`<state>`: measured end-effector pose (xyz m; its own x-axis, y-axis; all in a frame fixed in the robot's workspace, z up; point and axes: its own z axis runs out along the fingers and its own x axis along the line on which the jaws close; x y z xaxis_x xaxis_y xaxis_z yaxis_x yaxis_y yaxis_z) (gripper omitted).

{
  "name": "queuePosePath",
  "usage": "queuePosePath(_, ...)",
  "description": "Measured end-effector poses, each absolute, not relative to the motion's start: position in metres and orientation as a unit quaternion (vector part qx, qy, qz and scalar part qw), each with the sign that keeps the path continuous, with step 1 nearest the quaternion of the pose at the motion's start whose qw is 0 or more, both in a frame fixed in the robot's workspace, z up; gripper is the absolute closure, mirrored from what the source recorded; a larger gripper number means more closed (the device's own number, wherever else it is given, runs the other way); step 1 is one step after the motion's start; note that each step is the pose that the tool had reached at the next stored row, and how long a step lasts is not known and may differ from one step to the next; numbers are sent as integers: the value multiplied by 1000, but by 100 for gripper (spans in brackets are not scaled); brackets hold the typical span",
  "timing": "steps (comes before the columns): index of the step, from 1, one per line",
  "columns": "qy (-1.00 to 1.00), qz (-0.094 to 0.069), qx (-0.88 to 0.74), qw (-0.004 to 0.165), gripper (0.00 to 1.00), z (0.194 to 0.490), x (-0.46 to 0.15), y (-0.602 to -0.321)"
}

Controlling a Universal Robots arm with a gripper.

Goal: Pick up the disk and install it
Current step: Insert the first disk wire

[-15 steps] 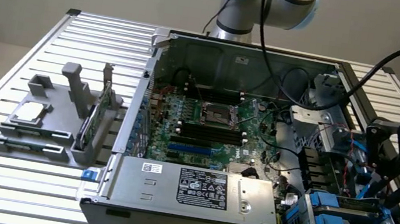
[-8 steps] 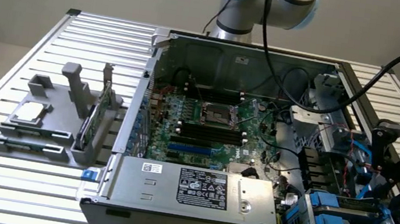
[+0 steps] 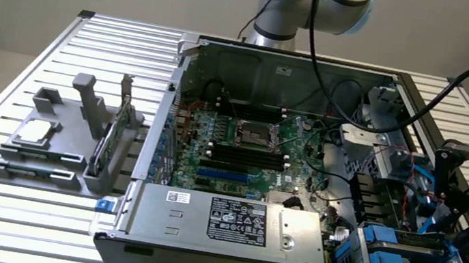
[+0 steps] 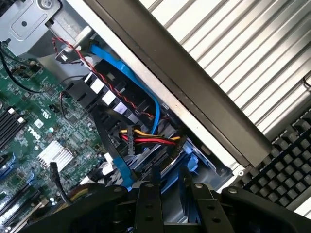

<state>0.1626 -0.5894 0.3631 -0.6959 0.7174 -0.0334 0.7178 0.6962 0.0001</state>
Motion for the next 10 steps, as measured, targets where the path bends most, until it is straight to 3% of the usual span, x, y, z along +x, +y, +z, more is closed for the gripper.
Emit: queuePosePath(10,890,-7,457,14,71,360,163,-589)
